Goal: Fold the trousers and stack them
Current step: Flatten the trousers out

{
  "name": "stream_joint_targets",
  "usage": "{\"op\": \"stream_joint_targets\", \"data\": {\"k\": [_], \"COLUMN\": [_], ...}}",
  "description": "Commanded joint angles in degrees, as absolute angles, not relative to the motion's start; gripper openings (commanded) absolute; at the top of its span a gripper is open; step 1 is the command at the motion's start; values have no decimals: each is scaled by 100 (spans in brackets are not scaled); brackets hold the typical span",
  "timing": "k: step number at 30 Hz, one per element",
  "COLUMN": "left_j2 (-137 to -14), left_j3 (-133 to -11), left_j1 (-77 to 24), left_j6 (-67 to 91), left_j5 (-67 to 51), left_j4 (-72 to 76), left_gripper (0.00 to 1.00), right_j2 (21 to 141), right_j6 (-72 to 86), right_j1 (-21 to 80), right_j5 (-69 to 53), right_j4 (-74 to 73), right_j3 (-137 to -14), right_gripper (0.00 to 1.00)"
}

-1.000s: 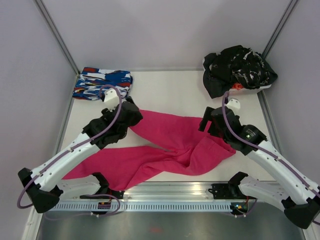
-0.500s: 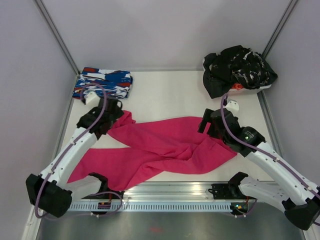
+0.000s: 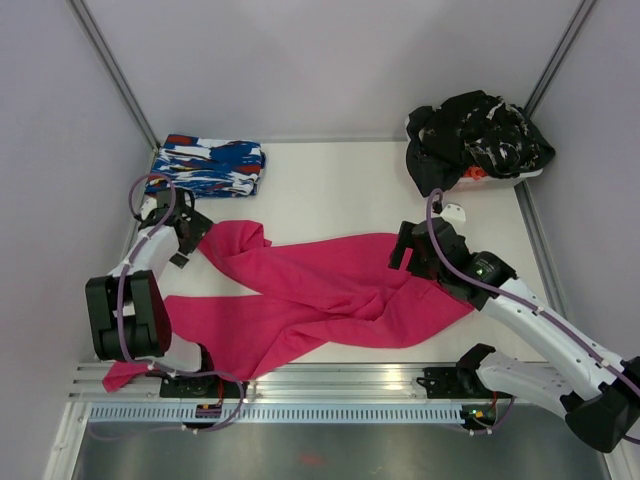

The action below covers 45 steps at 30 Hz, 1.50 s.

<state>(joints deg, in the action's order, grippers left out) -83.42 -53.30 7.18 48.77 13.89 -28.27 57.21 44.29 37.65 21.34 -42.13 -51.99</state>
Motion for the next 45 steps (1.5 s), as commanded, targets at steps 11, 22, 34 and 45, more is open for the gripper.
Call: {"op": "stream_joint_targets", "data": {"k": [11, 22, 34, 45], "left_j2": [-9764, -7232, -4658, -4674], "left_j3": [-5598, -5731, -4324, -4789], "left_j1": [905, 896, 888, 896], "left_j6": [4501, 5062, 3815, 3647], "left_j5": [650, 3443, 1803, 1773], "left_j4": [-1257, -3372, -2900, -3241], "left_gripper": [70, 2, 100, 100], "right_j2": [5440, 5545, 6345, 6705], "right_j6": [4465, 4588, 4359, 4026], "right_j1": [3753, 3735, 3595, 2392], "right_j5": [2513, 2645, 2188, 1663], "right_j4": [-4131, -4061, -3656, -2796], "right_j3": [-5133, -5080, -5256, -4772], "right_gripper": [98, 98, 98, 98]}}
